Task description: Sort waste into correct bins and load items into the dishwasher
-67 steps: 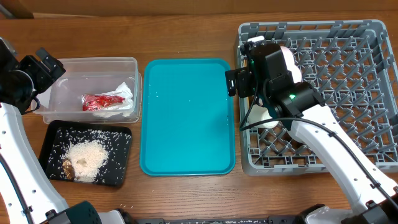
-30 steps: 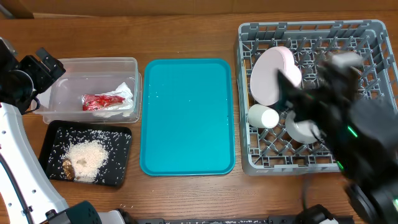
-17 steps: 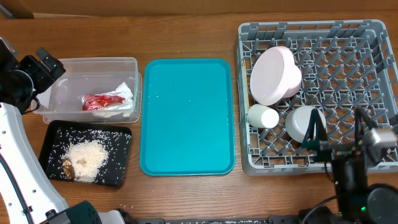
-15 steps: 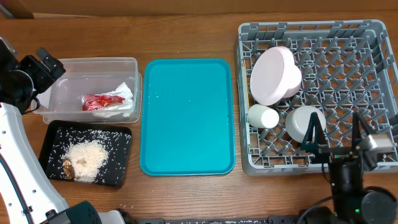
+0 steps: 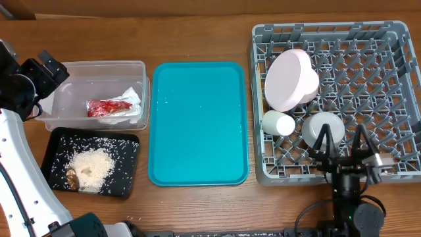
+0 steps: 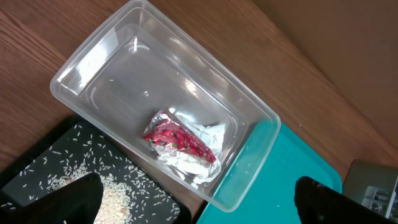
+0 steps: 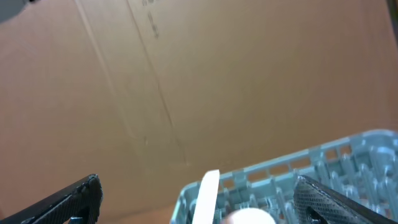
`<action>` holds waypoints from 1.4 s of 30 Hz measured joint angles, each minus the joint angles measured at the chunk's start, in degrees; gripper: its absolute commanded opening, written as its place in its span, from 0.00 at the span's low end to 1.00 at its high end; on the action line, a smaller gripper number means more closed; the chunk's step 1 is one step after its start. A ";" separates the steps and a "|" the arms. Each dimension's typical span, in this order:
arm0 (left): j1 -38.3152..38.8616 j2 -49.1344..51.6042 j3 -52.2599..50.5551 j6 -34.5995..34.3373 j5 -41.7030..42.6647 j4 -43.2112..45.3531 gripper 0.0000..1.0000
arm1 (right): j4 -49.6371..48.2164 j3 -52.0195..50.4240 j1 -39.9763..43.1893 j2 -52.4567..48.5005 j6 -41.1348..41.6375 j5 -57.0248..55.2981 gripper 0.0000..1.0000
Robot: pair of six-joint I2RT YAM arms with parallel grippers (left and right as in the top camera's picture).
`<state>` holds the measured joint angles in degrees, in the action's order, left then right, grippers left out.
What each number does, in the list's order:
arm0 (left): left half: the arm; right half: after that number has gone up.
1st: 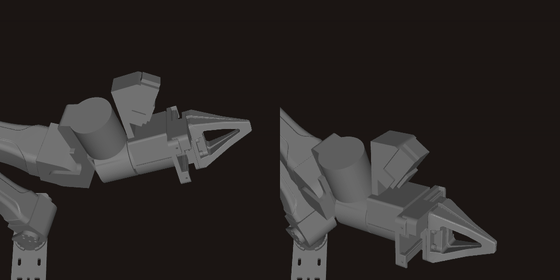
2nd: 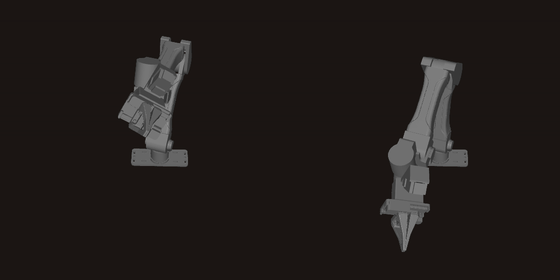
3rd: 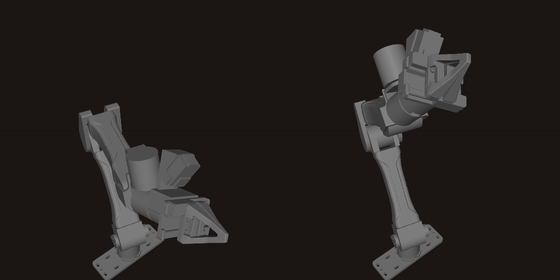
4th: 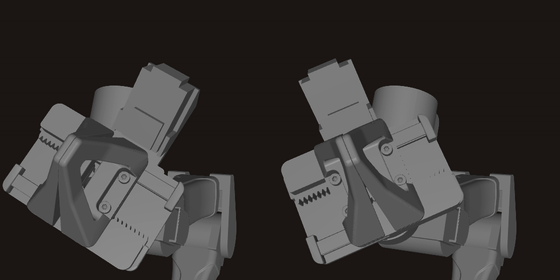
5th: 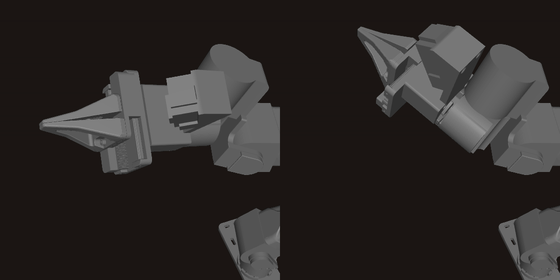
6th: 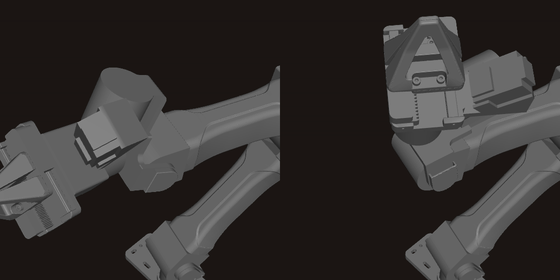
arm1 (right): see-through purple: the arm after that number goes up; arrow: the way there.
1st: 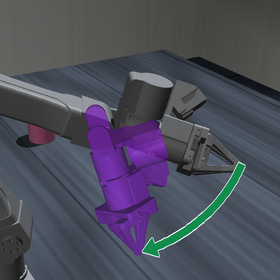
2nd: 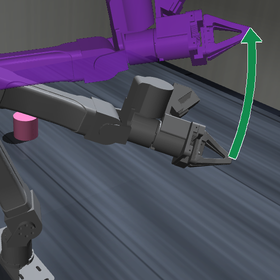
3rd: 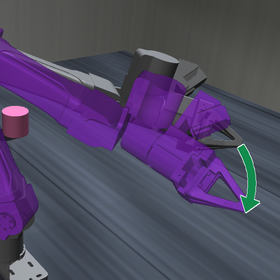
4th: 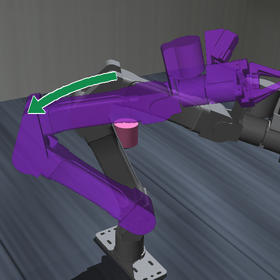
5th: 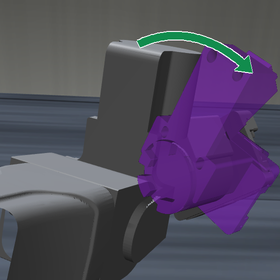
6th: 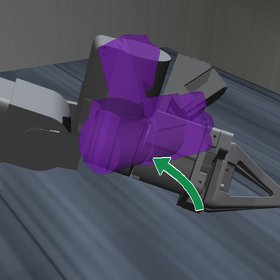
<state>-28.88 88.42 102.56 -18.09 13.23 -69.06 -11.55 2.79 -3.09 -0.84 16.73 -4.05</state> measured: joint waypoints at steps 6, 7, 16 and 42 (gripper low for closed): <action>0.00 0.00 0.00 0.02 0.00 0.00 1.00 | 4.87 -1.75 0.02 0.00 0.44 0.22 1.00; 0.02 0.00 0.00 0.02 0.00 0.00 1.00 | 5.81 -1.75 0.02 0.00 0.37 0.24 1.00; 0.00 0.00 0.00 0.02 0.02 0.00 1.00 | 16.33 -1.75 0.04 0.00 -3.50 0.81 1.00; 0.00 0.00 0.00 0.00 0.00 0.00 1.00 | 16.70 -1.75 0.07 0.00 -20.59 3.82 1.00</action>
